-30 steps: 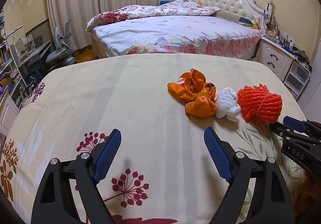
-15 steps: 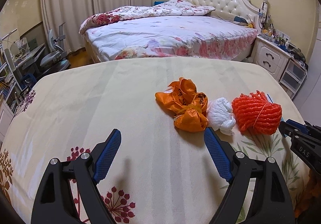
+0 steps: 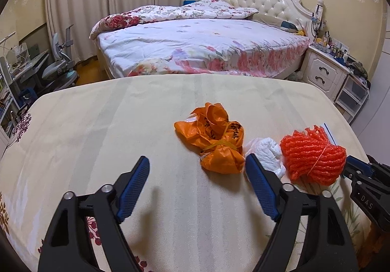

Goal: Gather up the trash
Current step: 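Grasp the orange paper with the left tool while the right tool grasps the blue-white tube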

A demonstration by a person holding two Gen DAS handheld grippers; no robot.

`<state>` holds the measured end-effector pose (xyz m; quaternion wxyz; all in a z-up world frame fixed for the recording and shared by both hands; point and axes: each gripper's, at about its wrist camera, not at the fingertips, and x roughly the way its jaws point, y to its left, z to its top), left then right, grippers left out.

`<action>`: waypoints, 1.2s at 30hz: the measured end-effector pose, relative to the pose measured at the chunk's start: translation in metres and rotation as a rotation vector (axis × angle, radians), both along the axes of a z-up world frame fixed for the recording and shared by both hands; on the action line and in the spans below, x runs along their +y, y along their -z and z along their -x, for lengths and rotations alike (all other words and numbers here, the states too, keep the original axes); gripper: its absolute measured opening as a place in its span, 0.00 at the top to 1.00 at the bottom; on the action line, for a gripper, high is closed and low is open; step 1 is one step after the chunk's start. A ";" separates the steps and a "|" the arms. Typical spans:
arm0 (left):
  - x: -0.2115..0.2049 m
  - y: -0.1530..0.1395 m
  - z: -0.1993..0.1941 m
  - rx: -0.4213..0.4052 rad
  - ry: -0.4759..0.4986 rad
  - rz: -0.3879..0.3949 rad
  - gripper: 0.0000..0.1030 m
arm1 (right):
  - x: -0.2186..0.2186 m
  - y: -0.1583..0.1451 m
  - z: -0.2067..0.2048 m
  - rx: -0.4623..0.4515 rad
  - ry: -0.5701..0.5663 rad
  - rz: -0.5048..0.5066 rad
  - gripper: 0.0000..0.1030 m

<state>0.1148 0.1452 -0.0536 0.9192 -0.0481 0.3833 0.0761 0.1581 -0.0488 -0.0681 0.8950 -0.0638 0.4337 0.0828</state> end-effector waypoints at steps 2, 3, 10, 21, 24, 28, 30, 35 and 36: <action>0.001 0.002 -0.001 0.013 0.016 0.016 0.46 | 0.000 0.000 0.000 -0.001 0.000 0.005 0.78; 0.001 0.003 -0.002 0.016 0.026 0.029 0.49 | 0.001 0.000 0.000 -0.002 0.000 0.006 0.78; 0.002 0.005 0.001 0.020 0.072 0.082 0.85 | 0.001 0.000 0.000 -0.002 0.000 0.006 0.78; 0.014 0.007 0.012 0.038 0.065 0.079 0.88 | 0.001 0.001 0.000 -0.002 0.000 0.004 0.78; 0.012 0.006 0.010 0.033 0.067 0.068 0.67 | 0.002 0.001 -0.004 -0.002 0.000 0.003 0.78; 0.005 0.003 0.009 0.018 0.082 0.034 0.49 | 0.002 0.001 -0.010 -0.002 0.001 0.006 0.78; 0.004 0.004 0.004 0.025 0.090 0.025 0.46 | 0.002 0.001 -0.011 -0.002 0.001 0.007 0.78; 0.002 0.005 -0.009 0.037 0.107 0.003 0.39 | 0.001 0.000 -0.013 0.000 0.001 0.002 0.78; 0.001 0.005 -0.012 0.038 0.110 0.000 0.38 | 0.001 0.000 -0.014 0.000 0.001 0.001 0.78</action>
